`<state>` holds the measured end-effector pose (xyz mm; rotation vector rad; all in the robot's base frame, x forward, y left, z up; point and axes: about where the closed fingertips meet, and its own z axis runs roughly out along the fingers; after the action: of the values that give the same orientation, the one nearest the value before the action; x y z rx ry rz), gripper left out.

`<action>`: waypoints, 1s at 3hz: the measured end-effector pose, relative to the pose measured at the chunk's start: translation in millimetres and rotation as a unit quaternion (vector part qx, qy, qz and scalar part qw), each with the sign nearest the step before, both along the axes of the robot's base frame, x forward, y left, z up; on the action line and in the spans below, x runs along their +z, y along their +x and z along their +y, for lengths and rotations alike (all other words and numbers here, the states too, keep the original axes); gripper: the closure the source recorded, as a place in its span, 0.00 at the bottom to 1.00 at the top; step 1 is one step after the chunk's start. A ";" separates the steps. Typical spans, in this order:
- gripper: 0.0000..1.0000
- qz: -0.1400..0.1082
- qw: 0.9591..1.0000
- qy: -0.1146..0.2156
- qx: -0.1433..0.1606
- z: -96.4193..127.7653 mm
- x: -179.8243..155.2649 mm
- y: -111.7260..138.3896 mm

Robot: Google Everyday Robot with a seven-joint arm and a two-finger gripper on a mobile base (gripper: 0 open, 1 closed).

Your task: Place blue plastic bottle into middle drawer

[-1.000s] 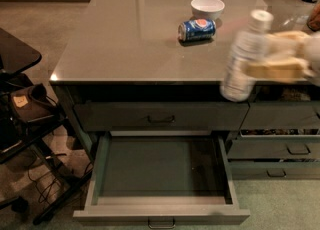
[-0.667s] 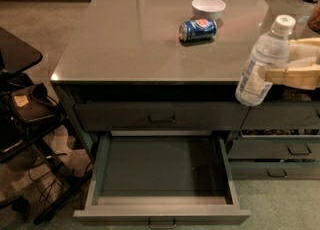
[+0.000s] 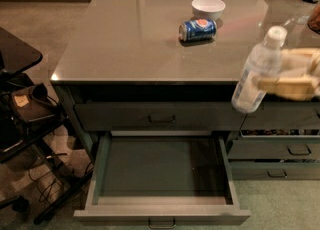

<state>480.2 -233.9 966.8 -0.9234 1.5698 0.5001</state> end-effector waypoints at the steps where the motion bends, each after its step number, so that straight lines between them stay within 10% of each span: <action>1: 1.00 0.001 1.000 -0.023 -0.020 7.2 -60.5 -17.3; 3: 1.00 0.021 0.999 -0.041 0.010 41.8 -159.2 -39.5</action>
Offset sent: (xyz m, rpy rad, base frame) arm -0.0536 0.0388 -0.1890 -0.1085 0.0537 0.0110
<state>440.7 -192.1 807.6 -0.9971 1.6298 0.4746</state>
